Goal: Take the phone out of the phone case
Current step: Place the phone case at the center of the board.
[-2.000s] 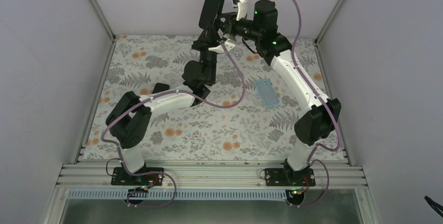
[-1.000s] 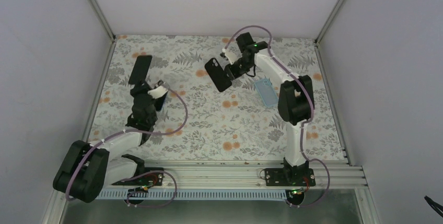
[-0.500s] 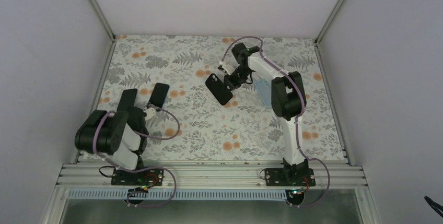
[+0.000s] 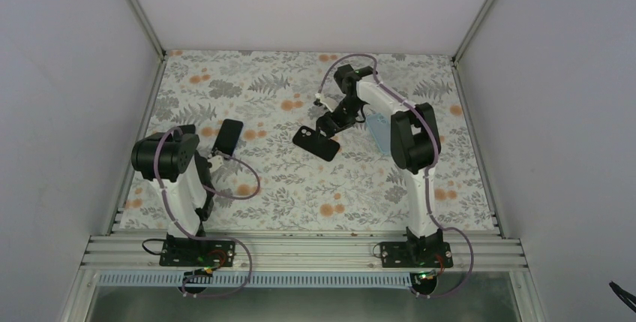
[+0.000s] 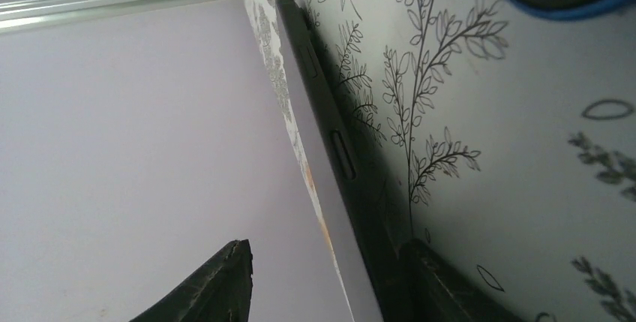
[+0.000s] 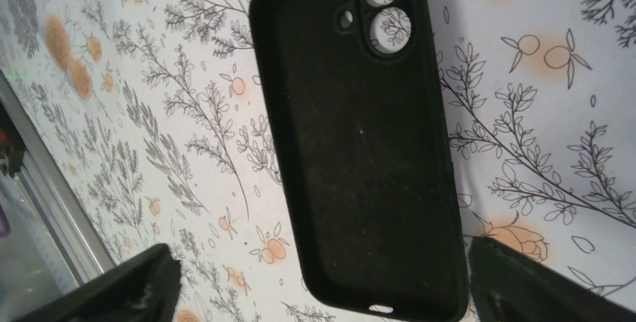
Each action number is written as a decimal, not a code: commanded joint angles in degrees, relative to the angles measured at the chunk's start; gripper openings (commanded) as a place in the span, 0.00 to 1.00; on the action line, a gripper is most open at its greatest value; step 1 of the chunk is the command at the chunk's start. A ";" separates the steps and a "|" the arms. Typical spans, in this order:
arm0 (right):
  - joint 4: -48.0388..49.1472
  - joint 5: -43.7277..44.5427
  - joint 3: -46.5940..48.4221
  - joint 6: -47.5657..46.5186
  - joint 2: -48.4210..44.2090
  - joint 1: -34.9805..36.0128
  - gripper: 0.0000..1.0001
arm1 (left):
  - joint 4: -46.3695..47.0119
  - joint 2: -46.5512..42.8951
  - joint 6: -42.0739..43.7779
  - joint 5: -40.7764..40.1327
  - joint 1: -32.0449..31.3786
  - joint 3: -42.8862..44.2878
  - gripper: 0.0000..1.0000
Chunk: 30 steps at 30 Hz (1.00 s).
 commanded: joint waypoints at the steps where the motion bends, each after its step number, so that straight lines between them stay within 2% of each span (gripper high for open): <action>1: -0.92 -0.08 -0.44 -2.34 -4.42 0.32 1.00 | 14.67 2.71 2.18 5.12 0.43 -8.24 0.53; 3: -1.36 -0.02 -0.02 -2.50 -4.61 0.25 1.00 | 13.07 1.43 2.06 5.29 0.41 -8.22 0.60; 4: -1.27 0.19 0.24 -2.49 -4.71 0.28 1.00 | 12.71 1.10 2.09 5.67 0.41 -8.40 0.70; 6: -1.04 0.43 0.35 -2.49 -5.26 0.24 1.00 | 12.78 0.56 2.29 5.93 0.41 -8.95 0.97; 7: -0.84 0.71 0.38 -2.42 -5.51 0.29 1.00 | 13.34 0.33 2.61 6.41 0.37 -9.34 1.00; 12: -1.09 1.10 2.09 -2.40 -5.87 0.21 1.00 | 14.31 -1.91 4.68 8.21 0.33 -11.06 1.00; 17: -1.91 1.03 5.22 -2.23 -5.20 0.29 1.00 | 9.73 -8.20 5.66 8.58 0.17 -9.17 1.00; 19: -2.39 1.07 6.30 -2.23 -4.79 0.29 1.00 | 1.70 -15.04 4.31 8.38 -0.08 -7.22 1.00; 21: -2.81 1.18 7.03 -2.31 -4.37 0.29 1.00 | -13.24 -23.22 0.47 9.11 -0.03 -4.52 1.00; 23: -2.92 1.43 7.29 -2.40 -4.18 0.35 1.00 | -35.29 -32.88 -6.53 11.05 -0.02 0.73 1.00; 25: -2.96 1.64 7.72 -2.33 -3.87 0.37 1.00 | -57.45 -40.86 -14.15 16.85 -0.03 8.21 1.00; 27: -2.99 1.65 8.22 -2.31 -3.54 0.32 1.00 | -71.09 -44.65 -18.23 21.30 -0.31 14.21 1.00; 30: -3.16 1.40 8.63 -2.40 -3.50 0.38 1.00 | -84.34 -43.82 -21.29 23.84 -0.46 22.49 1.00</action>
